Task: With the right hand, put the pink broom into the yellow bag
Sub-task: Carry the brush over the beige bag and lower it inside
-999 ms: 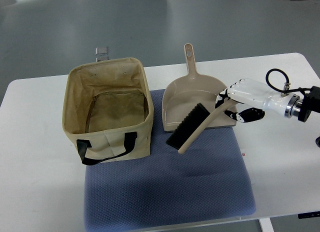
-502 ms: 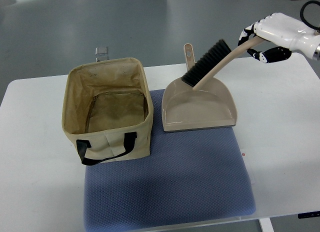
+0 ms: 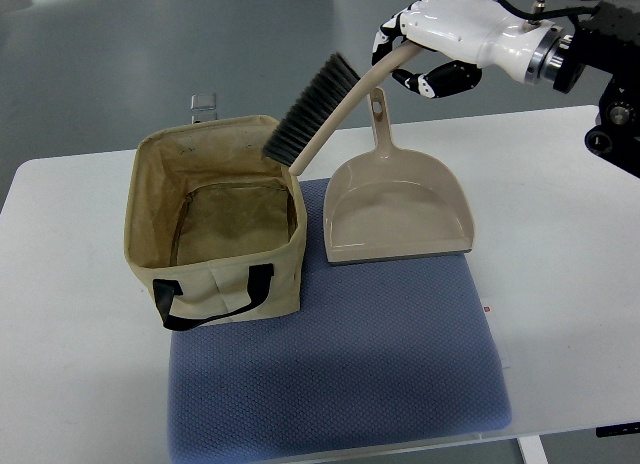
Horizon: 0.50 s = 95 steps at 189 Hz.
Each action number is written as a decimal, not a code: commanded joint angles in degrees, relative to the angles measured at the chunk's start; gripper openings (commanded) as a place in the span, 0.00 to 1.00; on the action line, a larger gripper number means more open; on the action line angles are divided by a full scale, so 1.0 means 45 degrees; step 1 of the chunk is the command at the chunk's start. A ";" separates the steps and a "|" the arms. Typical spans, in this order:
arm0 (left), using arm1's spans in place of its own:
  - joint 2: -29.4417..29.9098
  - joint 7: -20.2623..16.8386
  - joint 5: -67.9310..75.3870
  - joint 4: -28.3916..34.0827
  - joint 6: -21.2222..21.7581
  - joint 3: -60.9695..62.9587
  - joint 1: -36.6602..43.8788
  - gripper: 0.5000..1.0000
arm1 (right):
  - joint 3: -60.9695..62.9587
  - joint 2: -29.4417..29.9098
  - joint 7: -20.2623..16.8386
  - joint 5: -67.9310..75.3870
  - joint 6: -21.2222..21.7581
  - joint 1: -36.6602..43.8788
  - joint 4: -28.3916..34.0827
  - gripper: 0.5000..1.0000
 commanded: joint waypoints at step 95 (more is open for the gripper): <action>0.0000 0.0001 0.0000 0.0000 0.0002 0.0016 0.0002 1.00 | 0.0183 0.2526 -0.0159 0.0124 -0.0094 -0.0443 -0.0223 0.82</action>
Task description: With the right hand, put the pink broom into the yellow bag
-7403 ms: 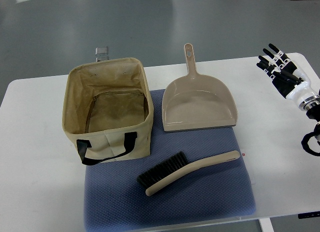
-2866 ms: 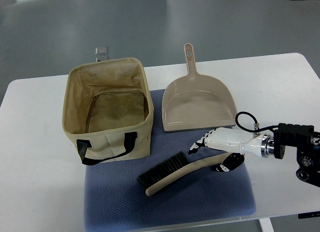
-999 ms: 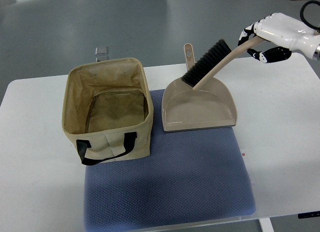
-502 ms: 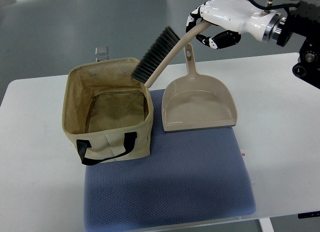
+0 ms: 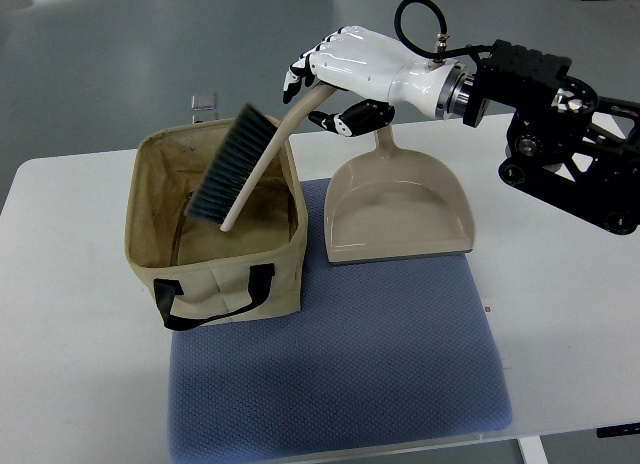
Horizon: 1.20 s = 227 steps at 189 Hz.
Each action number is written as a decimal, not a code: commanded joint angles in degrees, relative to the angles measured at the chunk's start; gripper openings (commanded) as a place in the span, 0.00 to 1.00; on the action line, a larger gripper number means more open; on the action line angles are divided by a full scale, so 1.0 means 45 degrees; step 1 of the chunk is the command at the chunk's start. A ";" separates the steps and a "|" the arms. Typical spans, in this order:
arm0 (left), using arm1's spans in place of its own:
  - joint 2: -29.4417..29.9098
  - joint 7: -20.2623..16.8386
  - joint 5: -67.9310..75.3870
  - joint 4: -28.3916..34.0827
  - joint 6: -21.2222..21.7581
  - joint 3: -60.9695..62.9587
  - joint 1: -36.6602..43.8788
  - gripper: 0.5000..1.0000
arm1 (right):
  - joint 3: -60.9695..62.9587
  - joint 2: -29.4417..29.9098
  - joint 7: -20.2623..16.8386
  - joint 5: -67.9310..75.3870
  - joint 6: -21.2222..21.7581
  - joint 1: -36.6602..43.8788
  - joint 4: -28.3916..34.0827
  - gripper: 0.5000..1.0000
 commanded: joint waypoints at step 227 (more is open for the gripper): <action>0.0000 0.0000 0.0000 0.0000 0.0001 -0.0004 0.0000 1.00 | 0.6574 -0.1308 0.0081 1.8022 0.1483 -0.6882 -0.2428 0.86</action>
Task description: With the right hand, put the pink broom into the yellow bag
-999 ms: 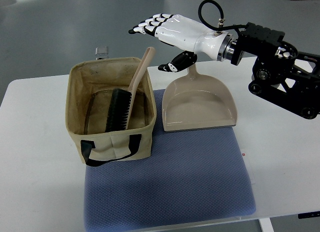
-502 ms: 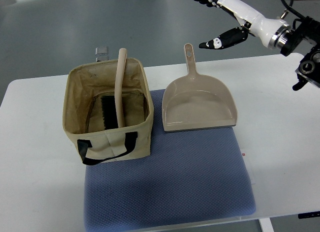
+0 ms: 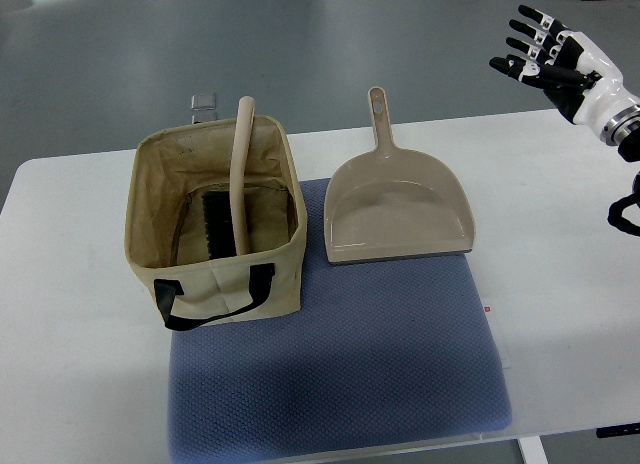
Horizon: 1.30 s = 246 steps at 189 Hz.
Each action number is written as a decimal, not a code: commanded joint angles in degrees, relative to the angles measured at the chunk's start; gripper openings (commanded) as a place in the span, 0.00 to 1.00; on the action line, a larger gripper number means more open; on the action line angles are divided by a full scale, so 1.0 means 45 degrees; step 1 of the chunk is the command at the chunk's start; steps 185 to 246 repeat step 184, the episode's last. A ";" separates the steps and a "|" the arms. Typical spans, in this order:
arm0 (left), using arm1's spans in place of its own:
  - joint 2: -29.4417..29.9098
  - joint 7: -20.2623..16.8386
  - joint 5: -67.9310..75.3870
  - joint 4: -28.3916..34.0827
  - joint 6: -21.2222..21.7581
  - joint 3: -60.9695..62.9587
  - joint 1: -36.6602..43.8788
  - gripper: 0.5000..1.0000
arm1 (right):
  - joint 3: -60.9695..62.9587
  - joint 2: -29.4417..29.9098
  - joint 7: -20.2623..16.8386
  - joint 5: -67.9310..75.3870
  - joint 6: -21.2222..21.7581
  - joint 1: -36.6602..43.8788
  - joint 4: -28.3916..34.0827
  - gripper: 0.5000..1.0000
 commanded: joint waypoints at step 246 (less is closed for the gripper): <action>0.0000 0.0002 0.0000 0.0000 -0.0001 -0.0003 0.0000 1.00 | 0.3191 0.3325 0.0008 -0.0147 0.3679 -0.2288 -0.2949 0.86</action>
